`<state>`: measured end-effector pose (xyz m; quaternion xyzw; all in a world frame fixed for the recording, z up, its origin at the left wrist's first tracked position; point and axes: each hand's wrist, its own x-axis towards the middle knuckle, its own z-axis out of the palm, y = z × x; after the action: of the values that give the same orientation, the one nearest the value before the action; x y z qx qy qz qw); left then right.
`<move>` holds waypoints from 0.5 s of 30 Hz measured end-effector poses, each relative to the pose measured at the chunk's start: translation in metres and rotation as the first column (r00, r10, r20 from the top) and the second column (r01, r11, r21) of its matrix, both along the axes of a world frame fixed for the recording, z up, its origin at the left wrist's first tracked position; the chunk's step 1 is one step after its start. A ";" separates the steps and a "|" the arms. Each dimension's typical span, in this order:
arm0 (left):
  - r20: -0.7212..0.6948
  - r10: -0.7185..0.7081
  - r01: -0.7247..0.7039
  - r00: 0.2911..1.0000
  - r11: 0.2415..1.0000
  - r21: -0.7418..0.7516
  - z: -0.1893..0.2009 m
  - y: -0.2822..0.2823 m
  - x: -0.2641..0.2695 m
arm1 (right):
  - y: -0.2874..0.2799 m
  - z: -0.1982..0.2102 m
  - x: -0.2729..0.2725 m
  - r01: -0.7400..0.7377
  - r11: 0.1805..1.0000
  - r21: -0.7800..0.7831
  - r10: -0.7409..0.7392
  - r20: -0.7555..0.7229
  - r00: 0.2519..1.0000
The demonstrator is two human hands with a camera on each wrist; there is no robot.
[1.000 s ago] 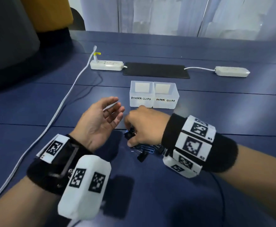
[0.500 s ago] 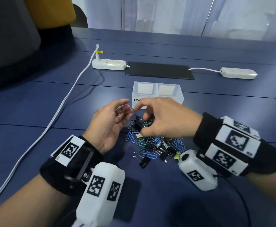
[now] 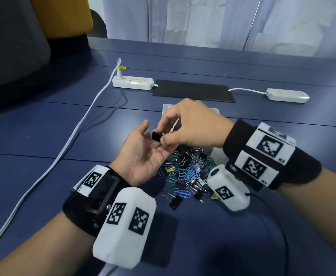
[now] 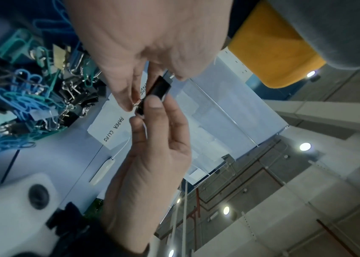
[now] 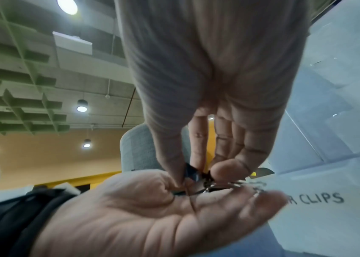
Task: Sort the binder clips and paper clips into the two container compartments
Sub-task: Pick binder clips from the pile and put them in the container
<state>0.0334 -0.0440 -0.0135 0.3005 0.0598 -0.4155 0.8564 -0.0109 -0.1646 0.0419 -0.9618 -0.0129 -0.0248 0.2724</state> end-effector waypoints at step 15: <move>-0.090 0.208 -0.207 0.974 0.978 0.017 -0.011 0.017 0.026 | -0.011 -0.027 0.019 -0.097 0.930 -0.354 0.044 -0.156 0.987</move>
<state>0.0599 -0.0270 -0.0245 0.2765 0.1316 -0.3369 0.8904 0.0084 -0.1761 0.0151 -0.9935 -0.0318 0.0580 0.0923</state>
